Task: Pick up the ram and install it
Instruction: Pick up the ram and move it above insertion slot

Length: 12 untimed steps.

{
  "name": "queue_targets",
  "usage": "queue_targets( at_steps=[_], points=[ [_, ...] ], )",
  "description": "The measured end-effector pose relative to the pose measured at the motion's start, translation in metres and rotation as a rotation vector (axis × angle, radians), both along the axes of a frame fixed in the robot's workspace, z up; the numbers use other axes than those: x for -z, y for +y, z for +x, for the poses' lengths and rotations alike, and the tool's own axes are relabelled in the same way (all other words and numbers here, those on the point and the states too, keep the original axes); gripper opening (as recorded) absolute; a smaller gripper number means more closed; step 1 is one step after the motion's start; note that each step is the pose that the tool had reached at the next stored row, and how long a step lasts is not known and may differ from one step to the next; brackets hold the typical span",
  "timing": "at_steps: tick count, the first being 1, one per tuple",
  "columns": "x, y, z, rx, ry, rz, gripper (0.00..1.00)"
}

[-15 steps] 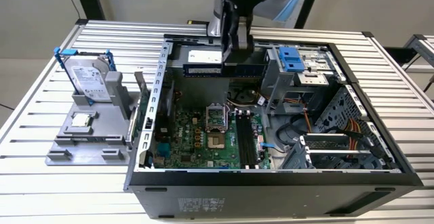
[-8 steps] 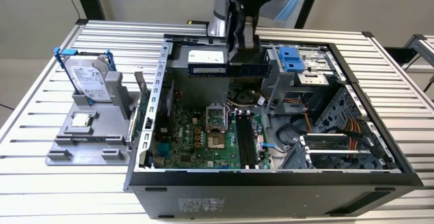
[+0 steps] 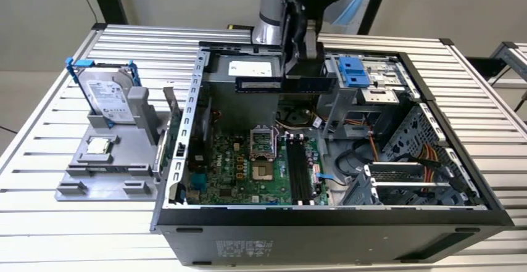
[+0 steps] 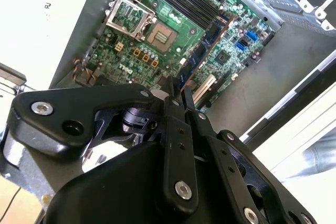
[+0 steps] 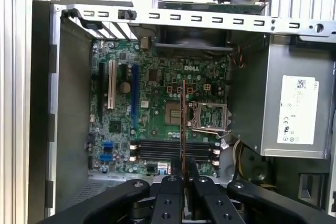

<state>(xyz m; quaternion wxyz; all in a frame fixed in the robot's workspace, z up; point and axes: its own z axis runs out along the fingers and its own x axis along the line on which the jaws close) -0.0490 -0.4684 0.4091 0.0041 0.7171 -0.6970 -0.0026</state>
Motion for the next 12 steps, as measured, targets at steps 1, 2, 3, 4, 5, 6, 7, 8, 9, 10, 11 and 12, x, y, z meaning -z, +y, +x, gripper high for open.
queue_targets(
  at_steps=[1,2,3,4,5,6,7,8,9,10,11,12],
  points=[
    [0.0001,0.0003,0.0011,0.000,0.0000,0.0000,0.00],
    [0.0002,0.0006,0.0024,0.001,0.0000,0.0000,0.00],
    [0.0002,0.0009,0.0040,0.002,0.0000,0.0000,0.00],
    [0.0004,0.0010,0.0056,0.003,0.0000,0.0000,0.00],
    [0.0004,0.0012,0.0074,0.005,0.0000,0.0000,0.00],
    [0.0005,0.0014,0.0090,0.007,0.0000,0.0000,0.00],
    [0.0006,0.0017,0.0107,0.010,0.0000,0.0000,0.00],
    [0.0007,0.0019,0.0124,0.012,0.0000,0.0000,0.00],
    [0.0008,0.0020,0.0140,0.014,0.0000,-0.0001,0.00],
    [0.0008,0.0022,0.0155,0.016,0.0000,0.0000,0.00],
    [0.0009,0.0024,0.0168,0.018,0.0000,0.0000,0.00],
    [0.0010,0.0026,0.0180,0.019,0.0000,0.0000,0.00]
  ],
)
